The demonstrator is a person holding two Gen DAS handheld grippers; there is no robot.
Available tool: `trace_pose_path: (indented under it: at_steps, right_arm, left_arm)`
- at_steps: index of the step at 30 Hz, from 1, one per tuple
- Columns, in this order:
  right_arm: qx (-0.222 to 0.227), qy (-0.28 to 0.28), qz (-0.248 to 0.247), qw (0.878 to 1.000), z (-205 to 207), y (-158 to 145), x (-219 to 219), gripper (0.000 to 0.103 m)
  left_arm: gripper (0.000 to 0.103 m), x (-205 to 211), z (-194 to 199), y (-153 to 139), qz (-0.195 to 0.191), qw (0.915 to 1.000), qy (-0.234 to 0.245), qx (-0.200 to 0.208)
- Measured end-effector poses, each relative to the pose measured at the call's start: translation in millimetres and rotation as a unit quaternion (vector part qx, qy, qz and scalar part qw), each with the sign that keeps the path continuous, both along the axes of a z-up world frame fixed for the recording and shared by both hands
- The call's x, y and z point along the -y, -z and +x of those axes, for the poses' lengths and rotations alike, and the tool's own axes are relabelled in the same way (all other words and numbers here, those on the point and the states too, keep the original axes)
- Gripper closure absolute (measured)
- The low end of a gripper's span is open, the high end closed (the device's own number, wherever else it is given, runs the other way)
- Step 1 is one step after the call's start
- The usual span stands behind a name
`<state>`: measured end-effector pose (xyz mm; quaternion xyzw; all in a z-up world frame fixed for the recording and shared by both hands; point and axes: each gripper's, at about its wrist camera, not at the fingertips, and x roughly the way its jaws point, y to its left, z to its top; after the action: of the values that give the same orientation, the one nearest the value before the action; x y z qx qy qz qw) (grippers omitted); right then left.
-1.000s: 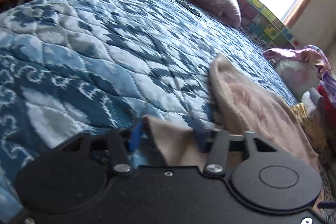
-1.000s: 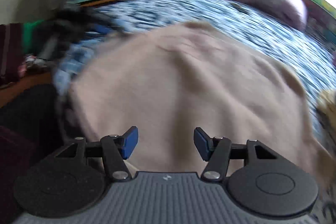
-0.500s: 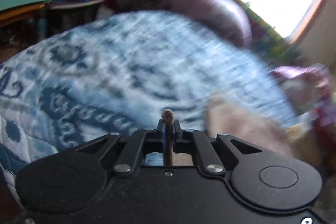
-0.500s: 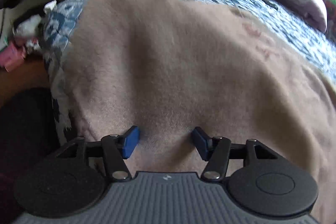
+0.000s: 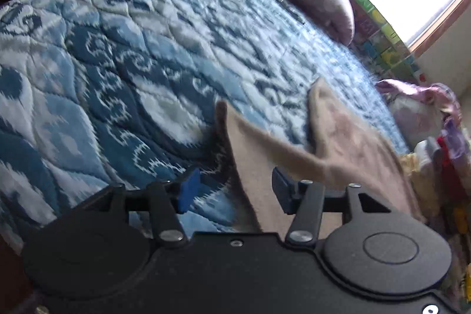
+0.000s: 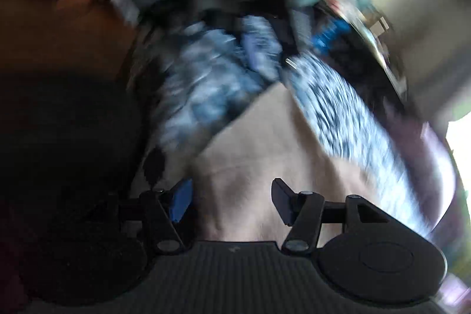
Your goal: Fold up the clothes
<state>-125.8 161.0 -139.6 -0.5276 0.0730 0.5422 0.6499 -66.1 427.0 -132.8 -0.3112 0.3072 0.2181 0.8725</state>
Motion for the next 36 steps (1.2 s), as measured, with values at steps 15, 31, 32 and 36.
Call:
trace_pose_path:
  at_steps: [15, 31, 32, 36]
  right_arm:
    - [-0.416, 0.180, 0.106, 0.885, 97, -23, 1, 0.088]
    - [-0.295, 0.366, 0.220, 0.855, 169, -66, 250, 0.047]
    - [-0.294, 0.419, 0.236, 0.826, 181, -60, 282, 0.046]
    - [-0.338, 0.593, 0.308, 0.664, 234, -24, 407, 0.040]
  left_arm:
    - [0.094, 7, -2, 2, 0.030, 0.9978, 0.020, -0.057]
    - [0.050, 162, 9, -9, 0.231, 0.9320, 0.256, -0.111]
    - [0.050, 171, 11, 4, 0.244, 0.9205, 0.272, -0.138]
    - [0.058, 207, 17, -38, 0.261, 0.9197, 0.277, -0.094]
